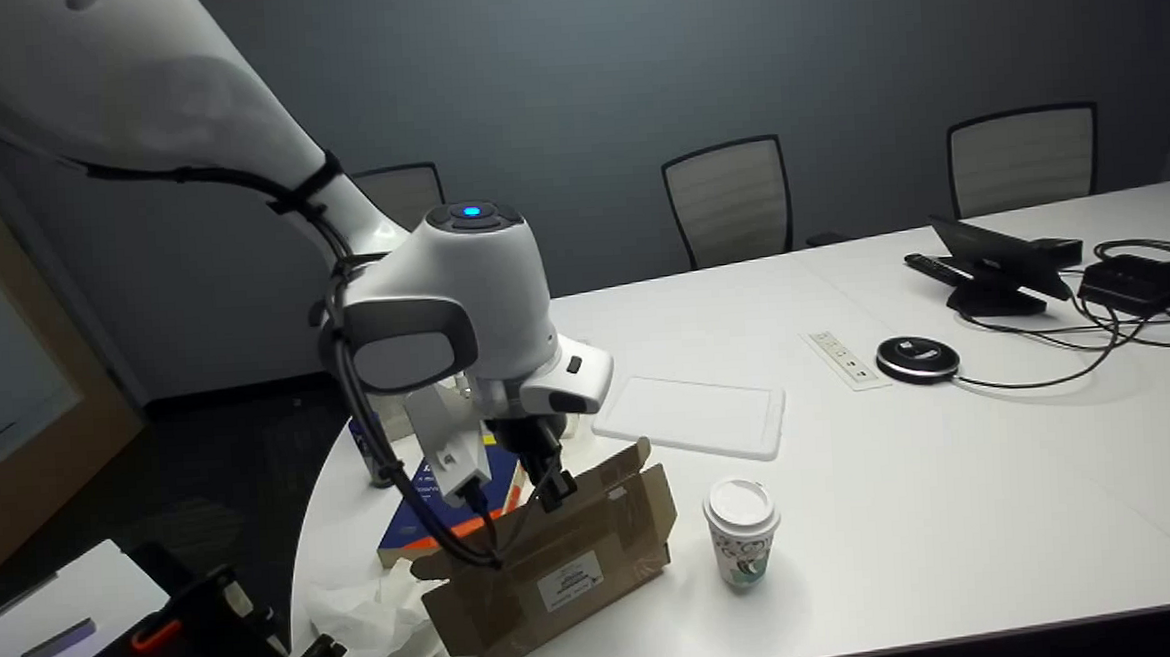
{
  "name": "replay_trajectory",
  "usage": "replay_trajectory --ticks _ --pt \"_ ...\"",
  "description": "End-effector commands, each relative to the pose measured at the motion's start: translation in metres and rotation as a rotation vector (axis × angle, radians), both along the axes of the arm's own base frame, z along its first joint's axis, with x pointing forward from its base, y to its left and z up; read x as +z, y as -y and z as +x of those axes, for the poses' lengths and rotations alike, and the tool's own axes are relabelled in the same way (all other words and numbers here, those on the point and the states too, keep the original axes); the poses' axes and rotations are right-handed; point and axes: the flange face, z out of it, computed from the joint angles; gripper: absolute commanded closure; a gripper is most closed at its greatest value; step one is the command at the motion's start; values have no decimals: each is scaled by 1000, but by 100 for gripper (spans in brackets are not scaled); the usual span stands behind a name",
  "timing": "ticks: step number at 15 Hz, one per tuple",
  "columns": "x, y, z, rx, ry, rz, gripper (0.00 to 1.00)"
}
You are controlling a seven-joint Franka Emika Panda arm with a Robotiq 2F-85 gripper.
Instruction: Open the cardboard box
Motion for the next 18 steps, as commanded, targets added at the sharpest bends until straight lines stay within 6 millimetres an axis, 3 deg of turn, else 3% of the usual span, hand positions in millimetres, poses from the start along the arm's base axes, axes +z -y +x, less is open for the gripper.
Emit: replay_trajectory --ticks 1,2,7,11,18 --pt "7 -18 23 33 -121 -64 84" --pt "9 -24 31 41 -151 -83 70" --pt "34 -51 68 69 -175 -114 34" --pt "69 -71 90 91 -114 -107 3" --pt "141 -106 103 149 16 -112 0"
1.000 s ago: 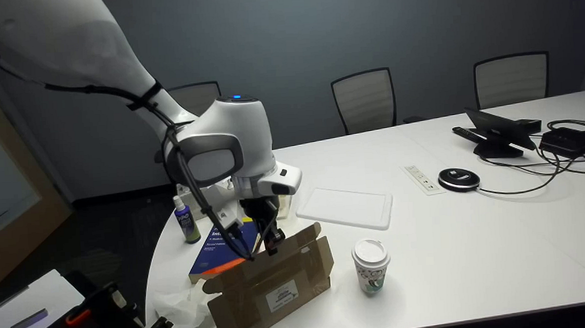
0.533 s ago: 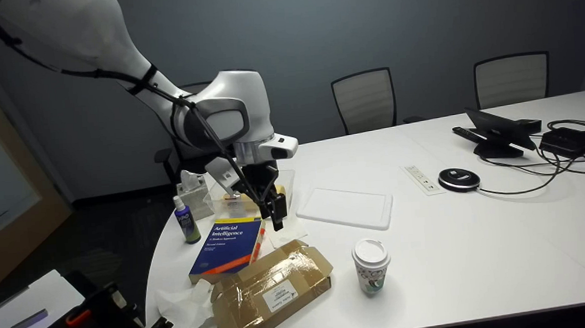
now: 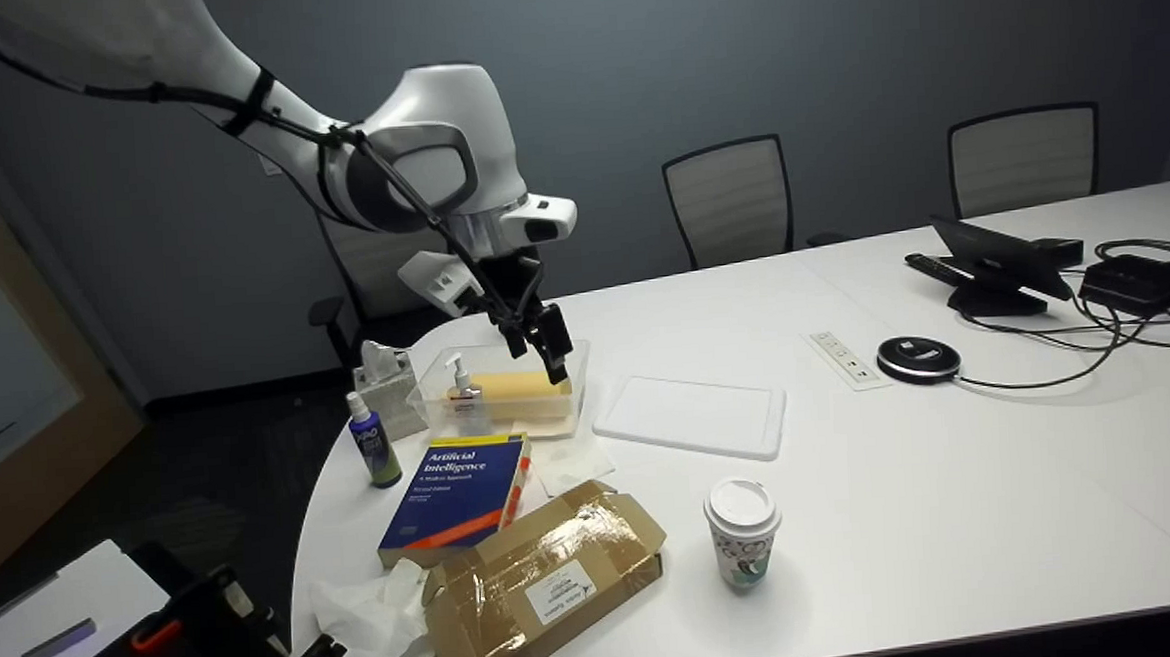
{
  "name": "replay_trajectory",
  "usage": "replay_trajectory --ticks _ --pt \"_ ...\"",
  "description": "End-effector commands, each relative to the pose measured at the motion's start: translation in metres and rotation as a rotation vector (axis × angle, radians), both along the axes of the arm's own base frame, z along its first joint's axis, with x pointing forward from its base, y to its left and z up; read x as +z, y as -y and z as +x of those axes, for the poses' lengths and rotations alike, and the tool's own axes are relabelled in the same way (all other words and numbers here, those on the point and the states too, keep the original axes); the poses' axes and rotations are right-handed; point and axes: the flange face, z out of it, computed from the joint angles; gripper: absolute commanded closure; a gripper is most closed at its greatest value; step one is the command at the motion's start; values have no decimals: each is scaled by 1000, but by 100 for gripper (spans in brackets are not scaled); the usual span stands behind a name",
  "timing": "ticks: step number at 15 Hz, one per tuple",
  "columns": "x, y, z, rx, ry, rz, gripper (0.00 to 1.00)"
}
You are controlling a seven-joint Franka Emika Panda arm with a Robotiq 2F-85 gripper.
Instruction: Open the cardboard box
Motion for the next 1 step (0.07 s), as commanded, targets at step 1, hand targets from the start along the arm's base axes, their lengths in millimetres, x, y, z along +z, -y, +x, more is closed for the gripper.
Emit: replay_trajectory --ticks 1 --pt "38 -20 -4 21 37 18 0"
